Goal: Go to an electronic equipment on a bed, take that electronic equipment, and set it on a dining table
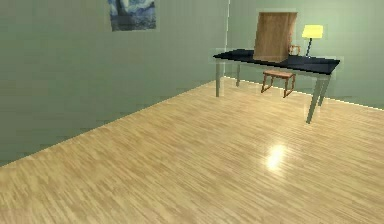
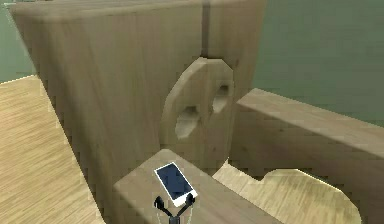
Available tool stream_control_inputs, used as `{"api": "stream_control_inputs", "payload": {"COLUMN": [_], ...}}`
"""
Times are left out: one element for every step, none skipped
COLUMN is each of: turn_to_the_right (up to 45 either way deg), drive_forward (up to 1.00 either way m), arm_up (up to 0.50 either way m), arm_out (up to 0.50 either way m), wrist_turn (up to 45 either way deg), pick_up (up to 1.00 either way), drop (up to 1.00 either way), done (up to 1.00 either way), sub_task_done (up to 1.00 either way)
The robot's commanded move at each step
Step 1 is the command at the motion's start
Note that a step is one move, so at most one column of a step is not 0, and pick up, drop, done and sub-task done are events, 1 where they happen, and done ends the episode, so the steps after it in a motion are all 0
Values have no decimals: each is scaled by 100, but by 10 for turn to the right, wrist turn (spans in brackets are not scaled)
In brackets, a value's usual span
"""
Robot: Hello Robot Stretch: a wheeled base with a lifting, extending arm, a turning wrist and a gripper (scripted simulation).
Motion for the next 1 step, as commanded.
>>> {"api": "stream_control_inputs", "payload": {"turn_to_the_right": [120], "drive_forward": [0], "arm_up": [0], "arm_out": [0], "wrist_turn": [0], "pick_up": [0], "drop": [0], "done": [0], "sub_task_done": [0]}}
